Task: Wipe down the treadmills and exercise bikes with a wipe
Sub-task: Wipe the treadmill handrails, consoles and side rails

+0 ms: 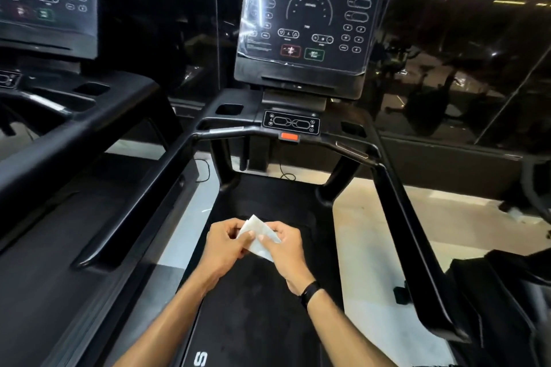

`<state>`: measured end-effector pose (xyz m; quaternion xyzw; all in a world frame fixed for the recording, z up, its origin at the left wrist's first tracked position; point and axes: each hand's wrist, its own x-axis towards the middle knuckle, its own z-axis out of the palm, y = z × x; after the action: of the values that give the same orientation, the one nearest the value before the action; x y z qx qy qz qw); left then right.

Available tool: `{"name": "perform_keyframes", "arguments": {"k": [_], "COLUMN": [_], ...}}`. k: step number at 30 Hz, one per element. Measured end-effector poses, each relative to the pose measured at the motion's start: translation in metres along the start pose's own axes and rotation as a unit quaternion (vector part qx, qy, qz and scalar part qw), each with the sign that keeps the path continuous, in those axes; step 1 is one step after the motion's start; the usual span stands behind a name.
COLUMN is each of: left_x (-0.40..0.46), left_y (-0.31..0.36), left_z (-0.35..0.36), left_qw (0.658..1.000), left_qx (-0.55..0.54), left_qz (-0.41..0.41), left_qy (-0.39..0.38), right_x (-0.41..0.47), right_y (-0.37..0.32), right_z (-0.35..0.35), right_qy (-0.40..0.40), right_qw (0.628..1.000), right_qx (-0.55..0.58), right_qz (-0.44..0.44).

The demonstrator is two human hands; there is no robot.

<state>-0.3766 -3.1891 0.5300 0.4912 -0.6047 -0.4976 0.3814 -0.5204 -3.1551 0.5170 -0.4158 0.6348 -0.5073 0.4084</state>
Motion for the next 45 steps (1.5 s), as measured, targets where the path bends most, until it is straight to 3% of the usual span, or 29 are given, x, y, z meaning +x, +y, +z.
{"name": "perform_keyframes", "arguments": {"k": [12, 20, 30, 42, 45], "left_x": [0.001, 0.038, 0.065, 0.082, 0.084], "left_y": [0.039, 0.095, 0.137, 0.104, 0.096], "left_z": [0.041, 0.029, -0.029, -0.068, -0.062], "left_qw": [0.997, 0.989, 0.98, 0.986, 0.986], "left_qx": [0.028, 0.036, 0.047, 0.029, 0.005], "left_qz": [0.055, 0.137, 0.171, 0.157, 0.147], "left_qy": [-0.048, -0.049, -0.089, -0.058, -0.081], "right_x": [-0.005, 0.021, 0.035, 0.029, 0.025], "right_y": [-0.025, -0.089, -0.154, -0.121, -0.109], "right_z": [-0.058, -0.063, -0.03, 0.017, 0.017], "right_qy": [0.036, 0.068, 0.105, 0.137, 0.157], "right_qw": [0.997, 0.986, 0.971, 0.98, 0.98], "right_qx": [-0.021, -0.036, -0.071, -0.066, -0.064], "right_qz": [-0.058, -0.145, -0.203, -0.129, -0.104]}}
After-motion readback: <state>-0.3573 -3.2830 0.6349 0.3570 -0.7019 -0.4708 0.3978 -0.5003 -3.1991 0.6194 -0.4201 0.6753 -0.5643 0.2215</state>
